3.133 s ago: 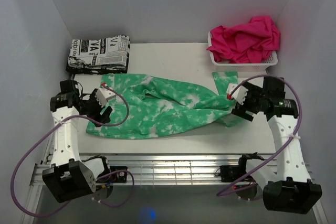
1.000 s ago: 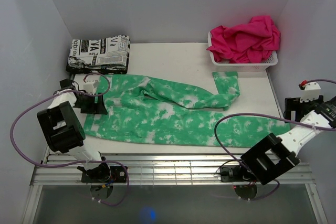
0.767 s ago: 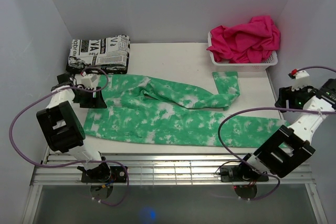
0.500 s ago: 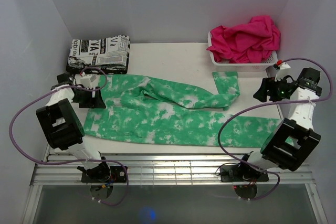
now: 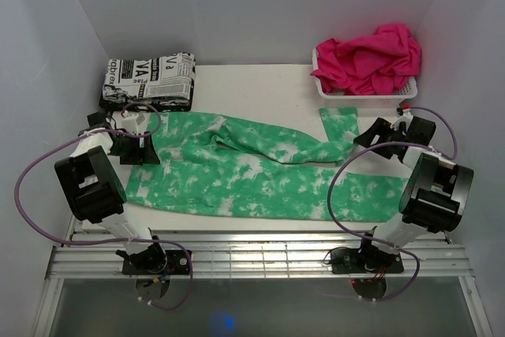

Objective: Fold and stack the trousers
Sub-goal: Flatten the trousers out

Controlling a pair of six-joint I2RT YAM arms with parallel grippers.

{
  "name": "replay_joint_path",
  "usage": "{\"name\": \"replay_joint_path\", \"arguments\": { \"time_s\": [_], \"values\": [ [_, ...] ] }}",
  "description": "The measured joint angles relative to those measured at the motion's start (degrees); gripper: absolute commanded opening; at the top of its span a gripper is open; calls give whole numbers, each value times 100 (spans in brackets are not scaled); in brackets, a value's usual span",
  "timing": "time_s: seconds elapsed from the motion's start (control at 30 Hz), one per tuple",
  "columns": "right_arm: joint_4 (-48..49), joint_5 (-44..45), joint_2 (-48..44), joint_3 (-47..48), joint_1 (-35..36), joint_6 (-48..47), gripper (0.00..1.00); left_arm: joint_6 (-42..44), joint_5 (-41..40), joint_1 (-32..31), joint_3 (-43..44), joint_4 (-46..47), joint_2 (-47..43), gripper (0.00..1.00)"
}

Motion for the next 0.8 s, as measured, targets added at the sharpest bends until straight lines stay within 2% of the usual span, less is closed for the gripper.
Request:
{"name": "replay_joint_path", "arguments": {
  "time_s": [0.1, 0.37, 0.53, 0.8],
  "values": [
    [883, 87, 236, -409, 144, 772, 71, -35, -17, 0, 0, 7, 4, 84],
    [2542, 428, 1102, -455, 258, 2131, 73, -70, -92, 0, 24, -76, 4, 84],
    [2914, 380, 1370, -245, 267, 2673, 84, -63, -195, 0, 90, -144, 4, 84],
    [3099, 632, 1480, -125, 400, 3071, 72, -177, -225, 0, 317, -162, 208, 84]
  ]
}}
